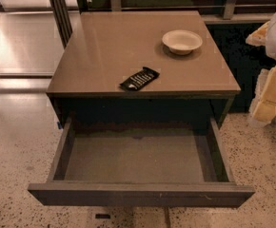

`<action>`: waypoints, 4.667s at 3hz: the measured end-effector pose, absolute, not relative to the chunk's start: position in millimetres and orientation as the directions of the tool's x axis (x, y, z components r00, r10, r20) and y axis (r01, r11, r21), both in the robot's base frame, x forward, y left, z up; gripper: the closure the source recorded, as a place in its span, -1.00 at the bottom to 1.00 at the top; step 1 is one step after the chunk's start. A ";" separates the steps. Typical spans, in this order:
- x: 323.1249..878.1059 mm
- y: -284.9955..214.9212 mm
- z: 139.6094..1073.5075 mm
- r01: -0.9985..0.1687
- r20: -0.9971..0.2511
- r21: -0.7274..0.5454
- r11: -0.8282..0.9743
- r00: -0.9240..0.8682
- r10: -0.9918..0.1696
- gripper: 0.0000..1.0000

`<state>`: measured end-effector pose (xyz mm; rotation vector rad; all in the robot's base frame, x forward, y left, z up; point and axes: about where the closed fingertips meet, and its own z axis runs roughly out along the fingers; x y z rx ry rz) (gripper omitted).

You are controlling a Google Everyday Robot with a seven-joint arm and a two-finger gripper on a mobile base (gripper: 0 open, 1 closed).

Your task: Place rxbar chocolate into top drawer

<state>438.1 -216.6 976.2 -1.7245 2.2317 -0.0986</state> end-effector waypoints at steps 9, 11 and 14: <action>614.9 -61.4 884.4 -0.980 -0.619 -0.143 0.137 -0.020 -0.785 -1.00; 627.5 -49.7 877.3 -0.968 -0.665 -0.185 0.172 -0.005 -0.747 -1.00; 675.1 -51.1 820.2 -0.973 -0.742 -0.116 0.198 -0.047 -0.668 -1.00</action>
Offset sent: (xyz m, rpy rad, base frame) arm 0.0426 0.0321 -0.0217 0.2152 -0.0435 0.0716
